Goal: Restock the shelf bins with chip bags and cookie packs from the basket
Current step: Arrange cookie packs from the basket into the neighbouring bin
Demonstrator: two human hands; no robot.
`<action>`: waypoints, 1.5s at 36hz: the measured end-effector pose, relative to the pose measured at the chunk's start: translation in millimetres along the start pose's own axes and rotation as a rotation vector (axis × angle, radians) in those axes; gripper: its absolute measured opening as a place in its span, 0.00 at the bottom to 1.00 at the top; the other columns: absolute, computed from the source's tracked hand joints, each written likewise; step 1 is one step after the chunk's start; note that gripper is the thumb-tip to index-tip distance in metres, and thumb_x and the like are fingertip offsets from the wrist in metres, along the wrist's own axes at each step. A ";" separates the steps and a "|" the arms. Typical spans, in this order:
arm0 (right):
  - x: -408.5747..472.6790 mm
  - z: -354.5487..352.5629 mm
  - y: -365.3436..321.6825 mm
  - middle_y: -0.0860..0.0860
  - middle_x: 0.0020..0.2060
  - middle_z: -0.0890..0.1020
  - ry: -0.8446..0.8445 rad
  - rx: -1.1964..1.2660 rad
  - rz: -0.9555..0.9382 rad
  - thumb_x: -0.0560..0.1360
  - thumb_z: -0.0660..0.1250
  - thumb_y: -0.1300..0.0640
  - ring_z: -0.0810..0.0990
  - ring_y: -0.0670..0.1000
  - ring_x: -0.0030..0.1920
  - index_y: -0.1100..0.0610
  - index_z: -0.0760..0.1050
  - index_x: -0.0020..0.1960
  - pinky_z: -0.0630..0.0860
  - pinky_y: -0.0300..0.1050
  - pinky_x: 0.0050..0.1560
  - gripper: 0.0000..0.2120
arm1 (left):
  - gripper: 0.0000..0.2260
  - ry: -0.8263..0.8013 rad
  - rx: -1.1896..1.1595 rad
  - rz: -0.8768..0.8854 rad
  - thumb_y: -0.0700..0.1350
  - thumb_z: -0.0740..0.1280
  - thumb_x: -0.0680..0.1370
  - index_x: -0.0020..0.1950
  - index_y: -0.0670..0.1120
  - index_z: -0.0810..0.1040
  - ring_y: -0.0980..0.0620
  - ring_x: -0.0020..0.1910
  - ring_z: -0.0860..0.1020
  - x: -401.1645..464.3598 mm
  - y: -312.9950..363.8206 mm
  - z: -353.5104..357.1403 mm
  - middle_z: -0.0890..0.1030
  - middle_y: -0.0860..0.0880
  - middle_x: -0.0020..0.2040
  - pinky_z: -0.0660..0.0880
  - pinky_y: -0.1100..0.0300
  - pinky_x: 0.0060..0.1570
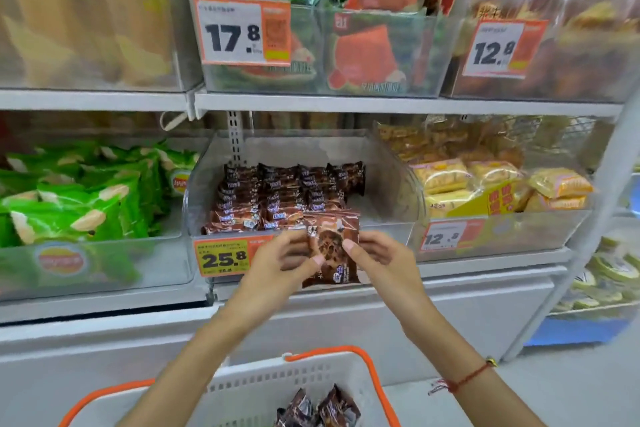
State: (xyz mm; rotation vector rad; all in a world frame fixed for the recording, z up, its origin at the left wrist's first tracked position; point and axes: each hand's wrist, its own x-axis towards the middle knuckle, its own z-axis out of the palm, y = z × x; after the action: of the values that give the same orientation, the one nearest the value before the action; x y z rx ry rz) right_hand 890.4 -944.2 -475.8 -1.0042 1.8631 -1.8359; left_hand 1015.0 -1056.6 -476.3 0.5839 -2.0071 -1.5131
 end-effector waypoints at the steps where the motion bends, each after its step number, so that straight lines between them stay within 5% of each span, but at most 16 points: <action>1: 4.9 -3.6 -2.7 0.48 0.40 0.84 0.007 -0.006 -0.007 0.74 0.71 0.59 0.80 0.38 0.39 0.52 0.80 0.45 0.74 0.28 0.40 0.04 | 0.11 -0.022 0.029 0.013 0.37 0.71 0.74 0.51 0.51 0.76 0.62 0.45 0.81 7.3 5.6 -2.0 0.81 0.54 0.48 0.74 0.73 0.43; 4: 25.1 -14.6 -6.4 0.43 0.41 0.82 0.042 -0.129 -0.117 0.75 0.69 0.57 0.79 0.35 0.43 0.47 0.78 0.45 0.73 0.28 0.42 0.05 | 0.11 -0.045 0.090 0.058 0.38 0.71 0.74 0.49 0.52 0.77 0.66 0.44 0.80 31.5 23.1 -2.5 0.81 0.55 0.49 0.74 0.74 0.42; 7: 54.0 -27.3 -3.4 0.42 0.48 0.82 0.174 -0.406 -0.315 0.78 0.65 0.55 0.77 0.44 0.54 0.47 0.79 0.52 0.71 0.38 0.56 0.06 | 0.09 0.020 0.056 0.012 0.39 0.71 0.75 0.52 0.50 0.77 0.66 0.42 0.78 63.1 35.7 -1.3 0.80 0.55 0.48 0.75 0.73 0.38; 10: 85.5 -42.0 -2.9 0.47 0.53 0.80 0.387 -0.789 -0.529 0.75 0.66 0.60 0.72 0.50 0.58 0.52 0.78 0.56 0.64 0.42 0.59 0.11 | 0.13 0.064 0.012 -0.073 0.40 0.71 0.76 0.59 0.45 0.75 0.60 0.46 0.78 96.2 43.2 1.5 0.79 0.49 0.53 0.77 0.67 0.40; 16: 135.8 -59.1 17.5 0.56 0.52 0.81 0.417 -1.270 -0.406 0.69 0.69 0.61 0.75 0.60 0.59 0.61 0.76 0.59 0.64 0.58 0.65 0.18 | 0.11 0.112 0.015 -0.169 0.38 0.71 0.75 0.54 0.42 0.73 0.49 0.54 0.77 162.7 33.1 20.5 0.79 0.50 0.48 0.75 0.56 0.55; 20: 141.1 -62.4 30.3 0.55 0.51 0.82 0.445 -1.229 -0.454 0.73 0.66 0.60 0.75 0.60 0.59 0.60 0.77 0.60 0.58 0.58 0.68 0.15 | 0.20 0.136 0.022 -0.189 0.40 0.73 0.73 0.63 0.39 0.73 0.47 0.58 0.77 205.6 20.1 34.2 0.78 0.44 0.58 0.75 0.53 0.61; 37: 141.7 -63.8 35.5 0.54 0.54 0.81 0.432 -1.142 -0.483 0.74 0.62 0.58 0.74 0.59 0.61 0.59 0.76 0.61 0.55 0.57 0.70 0.17 | 0.11 -0.081 1.038 0.215 0.45 0.72 0.74 0.55 0.51 0.77 0.48 0.55 0.78 264.7 -12.6 46.6 0.80 0.50 0.57 0.72 0.58 0.50; 49: 140.0 -63.0 33.9 0.54 0.55 0.81 0.430 -1.128 -0.465 0.74 0.57 0.56 0.73 0.58 0.63 0.58 0.75 0.62 0.53 0.55 0.71 0.19 | 0.15 -0.318 1.406 0.427 0.47 0.66 0.79 0.65 0.51 0.73 0.44 0.57 0.76 275.5 -4.6 54.5 0.78 0.46 0.61 0.71 0.55 0.52; 54: 138.3 -62.0 33.2 0.54 0.55 0.81 0.429 -1.120 -0.462 0.74 0.58 0.57 0.73 0.58 0.63 0.58 0.75 0.62 0.56 0.57 0.72 0.18 | 0.14 -0.229 1.402 0.414 0.46 0.66 0.79 0.65 0.50 0.75 0.44 0.59 0.75 281.5 -10.9 58.7 0.77 0.46 0.62 0.70 0.54 0.54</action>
State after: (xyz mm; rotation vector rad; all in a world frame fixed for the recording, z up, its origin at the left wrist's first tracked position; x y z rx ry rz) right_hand 744.3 -996.1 -468.7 -1.5321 3.2801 -1.1276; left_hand 764.7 -1196.5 -451.7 0.4091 -2.9124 0.2694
